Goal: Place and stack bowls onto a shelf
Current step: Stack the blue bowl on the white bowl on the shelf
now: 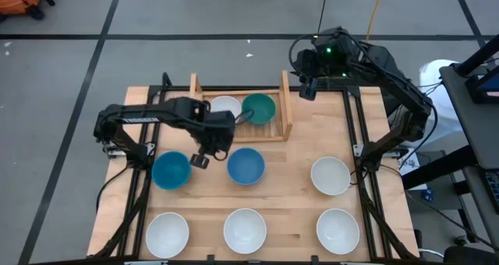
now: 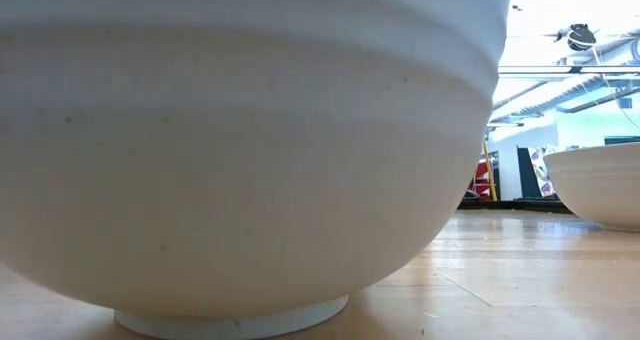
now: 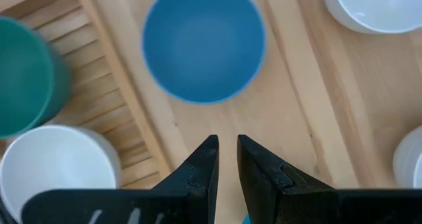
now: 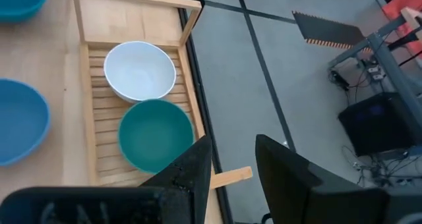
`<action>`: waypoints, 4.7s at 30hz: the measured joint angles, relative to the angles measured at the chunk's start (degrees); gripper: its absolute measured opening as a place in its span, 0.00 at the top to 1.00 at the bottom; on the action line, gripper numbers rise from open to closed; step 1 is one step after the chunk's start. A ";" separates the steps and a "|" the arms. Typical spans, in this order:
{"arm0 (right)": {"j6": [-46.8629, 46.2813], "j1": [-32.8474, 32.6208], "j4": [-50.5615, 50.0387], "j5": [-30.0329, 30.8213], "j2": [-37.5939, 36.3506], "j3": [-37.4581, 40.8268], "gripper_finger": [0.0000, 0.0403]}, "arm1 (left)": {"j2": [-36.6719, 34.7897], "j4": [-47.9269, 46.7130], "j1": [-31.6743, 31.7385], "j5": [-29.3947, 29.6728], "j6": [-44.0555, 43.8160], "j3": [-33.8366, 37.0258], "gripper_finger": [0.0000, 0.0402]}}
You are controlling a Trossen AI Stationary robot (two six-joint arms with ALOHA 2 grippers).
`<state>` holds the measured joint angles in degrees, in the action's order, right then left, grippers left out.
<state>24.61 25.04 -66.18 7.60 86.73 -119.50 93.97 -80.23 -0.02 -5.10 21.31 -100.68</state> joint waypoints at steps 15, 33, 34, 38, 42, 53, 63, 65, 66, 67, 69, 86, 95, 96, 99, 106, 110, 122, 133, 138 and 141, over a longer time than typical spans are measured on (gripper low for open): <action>0.81 -0.02 -0.46 -0.20 -11.48 0.00 0.72 | 8.00 0.91 -1.86 0.20 -9.10 0.02 0.85; 4.80 -0.02 -0.47 -0.34 -15.48 0.00 0.72 | 10.87 4.17 -2.37 0.27 -16.42 -0.02 0.95; 4.80 -0.02 -0.49 -0.34 -15.48 0.00 0.72 | 11.12 4.28 -2.38 0.14 -16.22 -0.01 0.95; 4.75 -0.02 -0.47 -0.29 -15.48 0.00 0.72 | 13.30 4.73 -2.77 -1.69 -15.31 -0.04 0.95; 4.69 -0.02 -0.47 -0.27 -15.48 0.00 0.72 | 16.50 4.04 -3.93 -2.62 -13.54 0.00 0.95; 4.64 -0.01 -0.45 -0.20 -15.48 0.00 0.72 | 17.83 2.75 -5.30 -3.90 -11.63 0.02 0.99; 4.76 0.00 0.01 -0.18 -15.48 0.00 0.72 | 17.82 2.53 -5.26 -1.97 -13.54 0.02 0.86; 4.76 -0.01 0.17 -0.17 -15.48 0.00 0.72 | 17.82 2.72 -5.27 -2.01 -13.52 0.02 0.83; 4.78 -0.01 0.28 -0.18 -15.48 0.00 0.72 | 17.82 3.04 -5.35 -2.11 -13.27 0.02 0.82; 4.78 -0.02 0.26 -0.17 -15.48 0.00 0.72 | 17.94 3.83 -5.48 -2.20 -12.40 0.02 0.81; 4.78 -0.01 0.25 -0.16 -15.48 0.00 0.72 | 18.20 5.79 -6.00 -2.26 -9.84 0.02 0.80; 5.26 0.00 0.42 -0.14 -15.48 0.00 0.72 | 20.08 13.53 -10.73 -3.30 -0.71 4.22 0.80; 6.13 -0.02 0.38 -0.14 -15.48 0.00 0.72 | 20.07 14.50 -10.72 -0.90 -1.48 4.70 0.80; 6.13 0.00 0.38 -0.16 -15.48 0.00 0.72 | 20.07 14.50 -10.72 -0.91 -1.50 4.72 0.80; 6.13 0.00 0.38 -0.14 -15.48 0.00 0.72 | 20.06 14.80 -10.74 -2.58 -2.07 4.99 0.80; 6.13 0.00 0.38 -0.14 -15.48 0.00 0.72 | 19.98 20.28 -10.74 -1.87 -3.15 11.25 0.80; 6.28 -0.02 0.38 -0.14 -15.47 0.00 0.72 | 20.00 21.91 -10.73 0.69 -4.04 13.03 0.80; 6.55 -0.01 0.39 -0.14 -15.46 0.00 0.72 | 19.63 13.36 -10.79 -2.42 -8.37 3.80 0.80; 6.55 0.00 0.38 -0.14 -15.47 0.00 0.72 | 19.35 16.15 -10.89 1.42 -5.96 4.71 0.80; 6.55 -0.02 0.38 -0.14 -15.46 0.00 0.72 | 19.39 18.92 -10.28 3.64 -6.50 6.62 0.80; 6.55 -0.01 0.38 -0.14 -15.47 0.00 0.72 | 19.39 19.49 -10.06 3.63 -6.90 6.73 0.80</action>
<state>31.16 25.02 -65.80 7.46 71.26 -119.50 113.36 -60.74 -10.09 -1.48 14.41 -93.95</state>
